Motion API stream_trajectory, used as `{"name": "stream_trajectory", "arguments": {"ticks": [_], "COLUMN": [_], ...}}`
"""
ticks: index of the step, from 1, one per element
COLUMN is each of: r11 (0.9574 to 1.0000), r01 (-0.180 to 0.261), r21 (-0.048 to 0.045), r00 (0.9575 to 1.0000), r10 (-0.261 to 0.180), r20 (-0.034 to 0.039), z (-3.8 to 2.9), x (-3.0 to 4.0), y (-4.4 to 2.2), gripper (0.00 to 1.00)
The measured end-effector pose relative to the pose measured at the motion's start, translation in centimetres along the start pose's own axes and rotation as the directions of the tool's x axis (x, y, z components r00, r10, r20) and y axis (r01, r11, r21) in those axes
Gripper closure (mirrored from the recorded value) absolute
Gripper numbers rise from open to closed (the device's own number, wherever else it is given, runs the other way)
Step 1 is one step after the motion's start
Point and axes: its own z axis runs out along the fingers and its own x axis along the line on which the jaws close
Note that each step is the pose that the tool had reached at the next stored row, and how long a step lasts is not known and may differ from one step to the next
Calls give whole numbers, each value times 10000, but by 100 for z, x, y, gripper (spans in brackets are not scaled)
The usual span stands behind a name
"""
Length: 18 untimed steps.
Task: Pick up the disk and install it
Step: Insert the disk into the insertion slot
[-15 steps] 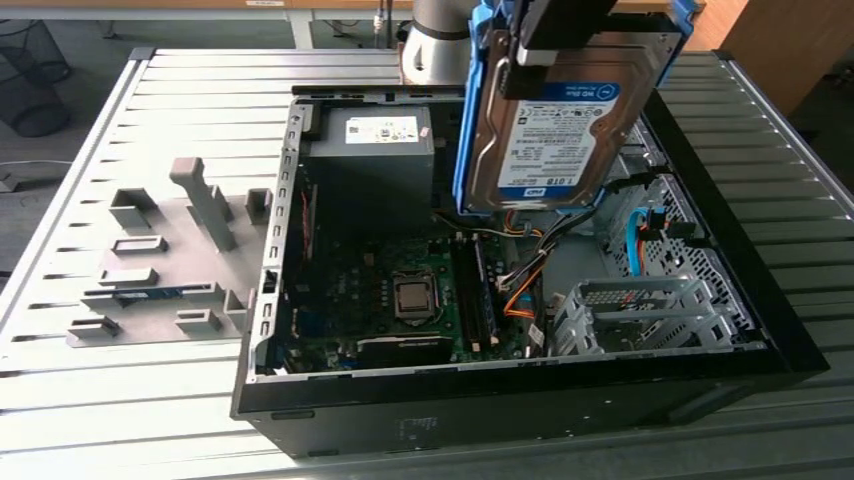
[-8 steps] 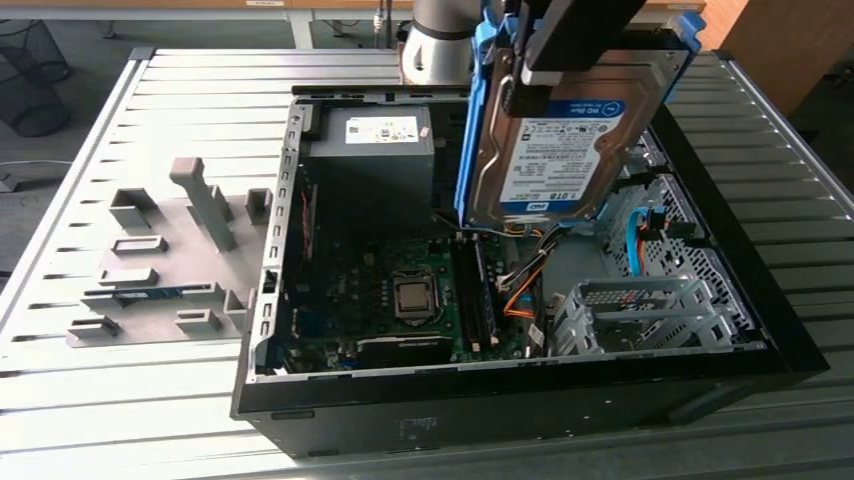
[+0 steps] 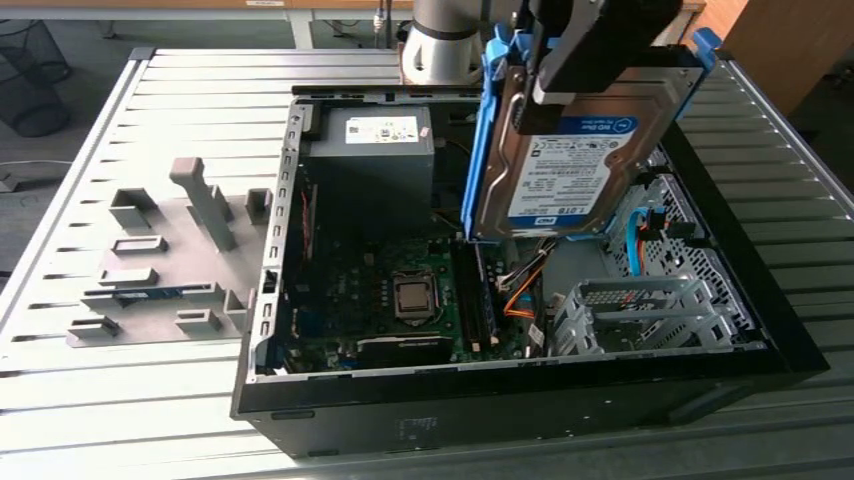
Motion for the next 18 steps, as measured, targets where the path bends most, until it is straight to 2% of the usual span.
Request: {"name": "stream_trajectory", "arguments": {"ticks": [4, 7, 12, 18], "r11": [10000, 10000, 10000, 10000], "r01": [0, 0, 0, 0], "r21": [0, 0, 0, 0], "r00": [10000, 10000, 10000, 10000], "r10": [0, 0, 0, 0], "r20": [0, 0, 1, 0], "z": [7, 18, 50, 88], "x": [14, 31, 109, 214], "y": [-103, -128, -153, -251], "gripper": [63, 63, 63, 63]}}
